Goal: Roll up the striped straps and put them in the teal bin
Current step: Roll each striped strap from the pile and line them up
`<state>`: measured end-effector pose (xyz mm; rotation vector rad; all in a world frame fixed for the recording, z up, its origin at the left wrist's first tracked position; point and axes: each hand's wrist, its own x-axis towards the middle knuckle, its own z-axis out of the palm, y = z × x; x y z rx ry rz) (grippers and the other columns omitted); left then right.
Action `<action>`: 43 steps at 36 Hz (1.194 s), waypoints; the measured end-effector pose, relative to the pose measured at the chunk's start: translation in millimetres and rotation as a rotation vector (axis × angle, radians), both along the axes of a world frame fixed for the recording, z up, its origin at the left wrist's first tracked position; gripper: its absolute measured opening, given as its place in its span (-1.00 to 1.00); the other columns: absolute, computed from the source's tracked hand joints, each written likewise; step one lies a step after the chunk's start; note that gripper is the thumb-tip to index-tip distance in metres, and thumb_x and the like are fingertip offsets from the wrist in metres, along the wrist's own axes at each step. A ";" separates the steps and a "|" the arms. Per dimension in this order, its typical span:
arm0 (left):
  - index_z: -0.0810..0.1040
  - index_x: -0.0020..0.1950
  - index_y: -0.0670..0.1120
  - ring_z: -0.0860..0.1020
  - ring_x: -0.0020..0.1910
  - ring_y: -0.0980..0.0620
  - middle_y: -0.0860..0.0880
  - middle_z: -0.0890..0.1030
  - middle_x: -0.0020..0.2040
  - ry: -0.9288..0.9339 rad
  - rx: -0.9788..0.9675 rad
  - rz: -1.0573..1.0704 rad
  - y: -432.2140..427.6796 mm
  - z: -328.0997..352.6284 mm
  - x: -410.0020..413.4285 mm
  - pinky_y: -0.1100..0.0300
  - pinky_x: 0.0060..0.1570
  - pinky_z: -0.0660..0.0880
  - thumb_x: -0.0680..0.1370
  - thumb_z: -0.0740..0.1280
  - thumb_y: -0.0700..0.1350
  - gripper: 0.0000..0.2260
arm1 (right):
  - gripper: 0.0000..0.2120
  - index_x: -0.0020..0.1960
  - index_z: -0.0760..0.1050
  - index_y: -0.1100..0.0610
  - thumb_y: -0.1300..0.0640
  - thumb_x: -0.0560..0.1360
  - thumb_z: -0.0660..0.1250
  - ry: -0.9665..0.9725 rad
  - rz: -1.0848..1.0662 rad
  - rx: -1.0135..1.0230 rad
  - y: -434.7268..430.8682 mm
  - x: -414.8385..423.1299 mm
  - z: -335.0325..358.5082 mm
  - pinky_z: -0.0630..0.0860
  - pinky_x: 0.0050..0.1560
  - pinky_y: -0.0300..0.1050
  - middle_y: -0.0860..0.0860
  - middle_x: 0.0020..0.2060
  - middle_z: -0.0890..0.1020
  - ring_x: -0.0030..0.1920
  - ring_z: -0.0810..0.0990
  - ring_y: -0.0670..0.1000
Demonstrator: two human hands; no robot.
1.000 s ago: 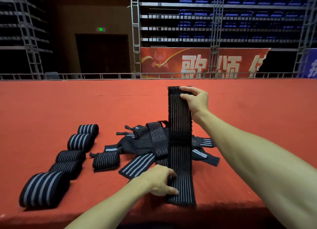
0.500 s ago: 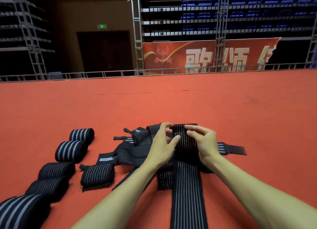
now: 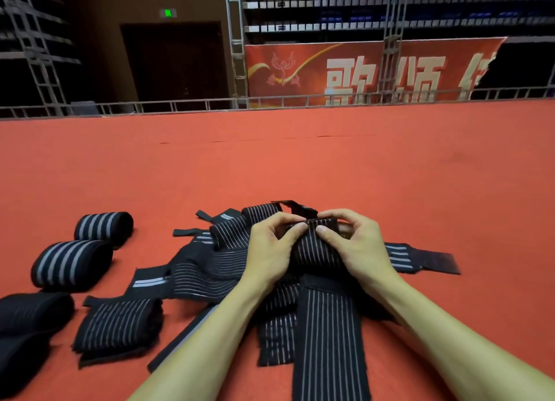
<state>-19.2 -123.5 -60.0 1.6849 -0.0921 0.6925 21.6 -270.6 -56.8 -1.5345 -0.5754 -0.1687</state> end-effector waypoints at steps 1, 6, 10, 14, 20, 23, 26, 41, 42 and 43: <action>0.66 -0.14 -0.03 0.61 -0.20 0.24 0.07 0.68 -0.22 -0.001 0.011 -0.001 2.0 -0.7 0.9 0.39 -0.12 0.50 0.52 0.43 -0.28 -0.85 | -0.78 -0.05 0.62 0.05 0.36 0.47 0.45 0.002 -0.002 0.001 0.4 1.7 -1.0 0.56 -0.13 -0.26 -0.03 -0.23 0.72 -0.20 0.67 -0.15; 0.65 -0.16 0.04 0.62 -0.18 0.24 0.15 0.68 -0.22 0.008 0.039 -0.041 7.1 -2.7 1.3 0.37 -0.09 0.50 0.53 0.43 -0.27 -0.80 | -0.76 -0.14 0.62 0.08 0.42 0.44 0.44 0.039 0.017 0.070 1.7 4.7 -6.4 0.58 -0.13 -0.28 -0.04 -0.29 0.72 -0.22 0.67 -0.12; 0.66 -0.12 -0.03 0.63 -0.17 0.22 0.11 0.69 -0.20 0.020 -0.062 -0.100 5.2 -1.6 -3.2 0.34 -0.11 0.51 0.55 0.39 -0.27 -0.85 | -0.77 -0.14 0.63 0.10 0.43 0.43 0.44 0.071 0.053 0.127 0.9 3.7 -7.3 0.58 -0.10 -0.23 -0.02 -0.26 0.72 -0.20 0.67 -0.08; 0.70 -0.18 -0.01 0.66 -0.18 0.09 0.00 0.70 -0.21 0.035 -0.290 -0.193 0.2 1.6 -6.5 0.21 -0.16 0.57 0.48 0.42 -0.13 -0.92 | -0.74 -0.19 0.67 0.05 0.42 0.40 0.47 0.073 0.085 0.200 -0.5 0.2 -6.4 0.58 0.03 -0.03 0.00 -0.21 0.72 -0.13 0.66 -0.01; 0.66 -0.11 -0.15 0.66 -0.26 0.09 -0.02 0.70 -0.27 0.018 -0.349 -0.174 -4.0 -0.9 -8.5 0.24 -0.19 0.59 0.54 0.38 -0.29 -0.90 | -0.84 -0.13 0.68 -0.01 0.15 0.30 0.51 0.159 0.154 0.250 -2.6 -8.5 -4.9 0.60 0.04 0.11 0.11 -0.18 0.72 -0.15 0.68 0.09; 0.68 -0.11 -0.12 0.67 -0.20 0.03 -0.06 0.71 -0.22 0.023 -0.345 -0.169 -4.4 -3.6 -8.5 0.15 -0.10 0.62 0.48 0.43 -0.21 -0.96 | -0.92 -0.17 0.69 -0.03 0.10 0.34 0.49 0.085 0.076 0.173 -4.1 -8.8 -3.8 0.58 -0.02 -0.01 0.04 -0.22 0.72 -0.18 0.67 0.01; 0.72 -0.16 -0.05 0.66 -0.16 0.05 -0.01 0.70 -0.14 0.006 -0.329 -0.170 -5.7 -5.5 -8.5 0.15 -0.03 0.60 0.40 0.45 -0.11 -0.93 | -0.84 -0.16 0.69 -0.03 0.23 0.43 0.47 0.047 0.080 0.164 -7.2 -8.1 -4.0 0.57 -0.02 -0.05 0.01 -0.21 0.72 -0.17 0.66 -0.03; 0.73 -0.14 0.04 0.66 -0.11 0.06 -0.01 0.71 -0.15 0.001 -0.398 -0.255 -9.6 -1.8 -13.4 0.17 -0.11 0.59 0.40 0.42 -0.04 -0.88 | -0.84 -0.14 0.68 -0.08 0.18 0.43 0.45 -0.085 0.083 0.165 -7.2 -15.6 -2.3 0.58 -0.03 -0.10 0.03 -0.14 0.73 -0.12 0.66 -0.02; 0.73 -0.12 0.06 0.66 -0.10 0.04 -0.02 0.71 -0.13 0.019 -0.402 -0.258 -9.1 -1.5 -13.8 0.15 -0.13 0.60 0.39 0.42 -0.01 -0.87 | -0.80 -0.14 0.68 -0.08 0.24 0.45 0.45 -0.100 0.085 0.158 -7.6 -15.0 -2.7 0.59 0.01 -0.12 0.01 -0.12 0.73 -0.09 0.67 -0.03; 0.73 -0.09 0.07 0.66 -0.07 0.00 -0.04 0.71 -0.10 0.036 -0.388 -0.252 -8.3 -1.9 -13.9 0.10 -0.10 0.61 0.40 0.42 0.01 -0.85 | -0.75 -0.13 0.68 -0.07 0.29 0.47 0.44 -0.113 0.087 0.152 -8.1 -14.1 -3.6 0.59 0.04 -0.13 0.00 -0.09 0.73 -0.05 0.68 -0.03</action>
